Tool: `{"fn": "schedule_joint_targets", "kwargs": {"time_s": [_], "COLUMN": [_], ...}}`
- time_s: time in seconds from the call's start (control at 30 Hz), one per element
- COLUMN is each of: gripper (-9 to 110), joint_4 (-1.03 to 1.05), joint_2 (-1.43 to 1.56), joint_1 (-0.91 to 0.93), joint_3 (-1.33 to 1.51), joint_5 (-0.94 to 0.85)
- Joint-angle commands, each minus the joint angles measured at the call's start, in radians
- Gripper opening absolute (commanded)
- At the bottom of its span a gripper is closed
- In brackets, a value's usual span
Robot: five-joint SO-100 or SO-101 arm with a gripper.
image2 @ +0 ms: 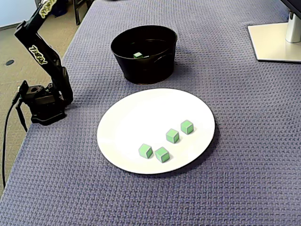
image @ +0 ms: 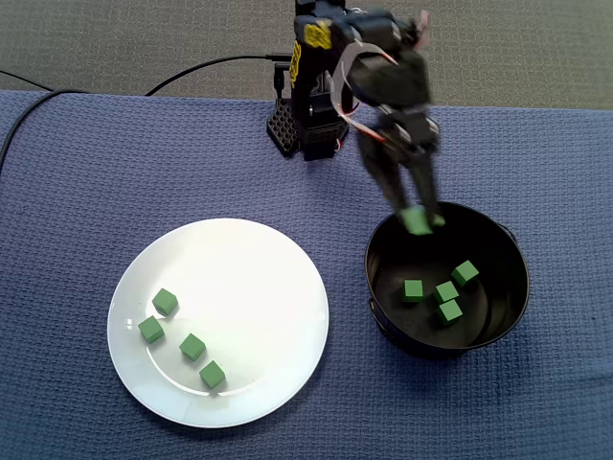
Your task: Pick up the items on the white plate and put them in the black container.
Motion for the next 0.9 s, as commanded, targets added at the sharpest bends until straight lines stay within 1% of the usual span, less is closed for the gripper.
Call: {"fn": "schedule_joint_targets", "kwargs": {"time_s": [0.0, 0.07, 0.2, 0.4, 0.43, 0.47, 0.5, 0.53, 0.6, 0.7, 0.73, 0.8, 0.87], "gripper": [0, 0, 0, 0, 2, 10, 17, 21, 25, 32, 37, 37, 34], "joint_4": [0.011, -0.031, -0.155, -0.313, -0.318, -0.310, -0.298, -0.284, -0.230, -0.071, 0.008, 0.156, 0.273], "joint_2": [-0.005, -0.025, -0.095, -0.215, -0.218, -0.215, -0.201, -0.179, -0.127, -0.061, -0.054, -0.040, -0.035], "joint_1": [-0.166, -0.196, -0.189, -0.118, -0.114, -0.112, -0.110, -0.109, -0.100, -0.064, -0.049, 0.002, 0.109], "joint_3": [0.222, 0.345, 0.528, 0.629, 0.634, 0.634, 0.630, 0.623, 0.578, 0.413, 0.328, 0.147, -0.048], "joint_5": [-0.043, -0.061, -0.091, -0.133, -0.141, -0.141, -0.138, -0.127, -0.104, -0.084, -0.117, -0.184, -0.179]}}
